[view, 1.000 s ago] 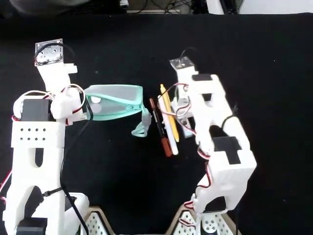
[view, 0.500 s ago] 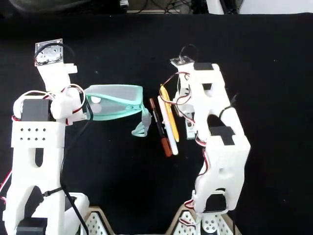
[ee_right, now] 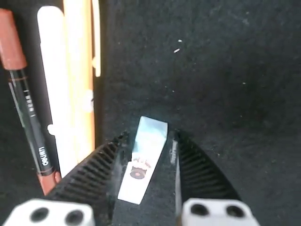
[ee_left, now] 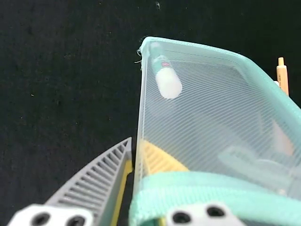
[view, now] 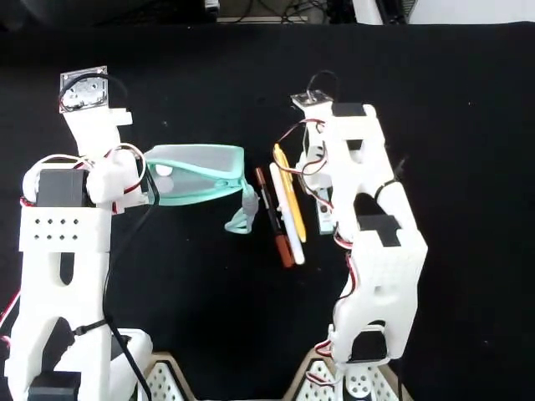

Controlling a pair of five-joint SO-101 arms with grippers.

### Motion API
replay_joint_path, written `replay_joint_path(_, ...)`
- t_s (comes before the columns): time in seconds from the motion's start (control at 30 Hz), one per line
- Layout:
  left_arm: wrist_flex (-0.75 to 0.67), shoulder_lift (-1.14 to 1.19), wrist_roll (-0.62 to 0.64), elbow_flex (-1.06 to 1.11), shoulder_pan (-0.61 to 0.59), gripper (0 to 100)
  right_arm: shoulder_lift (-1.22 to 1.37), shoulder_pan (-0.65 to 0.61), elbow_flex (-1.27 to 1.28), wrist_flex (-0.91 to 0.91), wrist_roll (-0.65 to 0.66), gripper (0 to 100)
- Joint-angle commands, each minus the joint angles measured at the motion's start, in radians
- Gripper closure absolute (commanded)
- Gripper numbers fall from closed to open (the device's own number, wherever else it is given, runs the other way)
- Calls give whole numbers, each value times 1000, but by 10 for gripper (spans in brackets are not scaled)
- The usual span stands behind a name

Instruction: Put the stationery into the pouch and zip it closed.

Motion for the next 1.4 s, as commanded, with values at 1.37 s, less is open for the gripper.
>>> replay_joint_path(1.37, -2, 9, -2, -1, -15, 967, -1158, -264, 344, -215, -64, 986)
